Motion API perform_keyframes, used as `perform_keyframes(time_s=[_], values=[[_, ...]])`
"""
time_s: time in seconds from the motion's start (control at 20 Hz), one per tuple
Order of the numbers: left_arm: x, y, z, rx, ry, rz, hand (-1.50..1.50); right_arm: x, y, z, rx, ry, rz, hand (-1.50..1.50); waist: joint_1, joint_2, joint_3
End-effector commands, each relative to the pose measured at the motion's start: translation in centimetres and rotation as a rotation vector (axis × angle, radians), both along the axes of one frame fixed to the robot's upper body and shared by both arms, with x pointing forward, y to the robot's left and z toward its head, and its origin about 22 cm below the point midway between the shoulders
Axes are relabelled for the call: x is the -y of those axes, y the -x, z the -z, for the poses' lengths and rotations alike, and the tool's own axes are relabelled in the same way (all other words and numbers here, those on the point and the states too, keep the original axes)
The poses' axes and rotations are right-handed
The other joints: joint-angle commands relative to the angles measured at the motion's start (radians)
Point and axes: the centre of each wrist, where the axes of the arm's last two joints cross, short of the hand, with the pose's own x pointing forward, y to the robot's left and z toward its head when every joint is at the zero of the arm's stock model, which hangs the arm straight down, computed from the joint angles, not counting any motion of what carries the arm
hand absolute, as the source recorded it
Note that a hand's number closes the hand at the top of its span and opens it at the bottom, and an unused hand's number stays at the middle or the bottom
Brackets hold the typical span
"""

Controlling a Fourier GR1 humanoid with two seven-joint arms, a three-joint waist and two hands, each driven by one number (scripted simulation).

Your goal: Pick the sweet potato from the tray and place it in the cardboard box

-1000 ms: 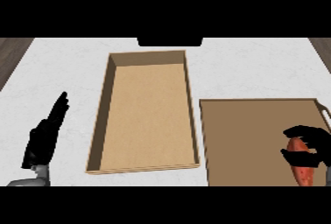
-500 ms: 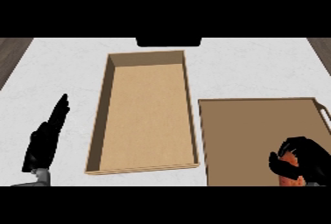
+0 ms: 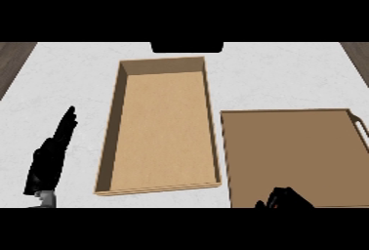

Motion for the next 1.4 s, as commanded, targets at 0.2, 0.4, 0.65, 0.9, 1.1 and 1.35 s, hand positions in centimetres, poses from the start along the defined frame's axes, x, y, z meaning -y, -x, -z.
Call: perform_keyframes(time_s=[0.2, 0.4, 0.65, 0.9, 1.1, 1.35], values=[[0.3, 0.2, 0.8, -0.008, 0.003, 0.001, 0.00, -4.9, 4.5, -6.5, 0.157, -0.005, 0.088, 1.50, -0.001, 0.003, 0.001], [-0.2, -0.5, 0.0, 0.008, 0.003, 0.013, 0.00, -5.6, 3.8, -8.5, 0.450, -0.119, -0.080, 1.50, 0.007, 0.003, 0.001], [0.6, 0.4, 0.8, -0.005, 0.013, 0.037, 0.00, -6.4, 3.6, -8.9, 0.581, -0.179, -0.186, 1.50, 0.028, 0.004, 0.002], [1.5, -0.9, 0.2, 0.012, 0.011, 0.053, 0.00, -7.1, 3.0, -9.4, 0.631, -0.192, -0.272, 1.50, 0.042, 0.015, 0.001], [1.4, -1.2, 0.0, 0.018, 0.010, 0.051, 0.00, -7.0, 2.3, -9.5, 0.636, -0.193, -0.259, 1.50, 0.049, 0.020, 0.000], [1.4, -1.6, -0.8, 0.020, -0.002, 0.078, 0.00, -7.1, 0.7, -8.8, 0.590, -0.198, -0.236, 1.50, 0.071, 0.030, 0.000]])
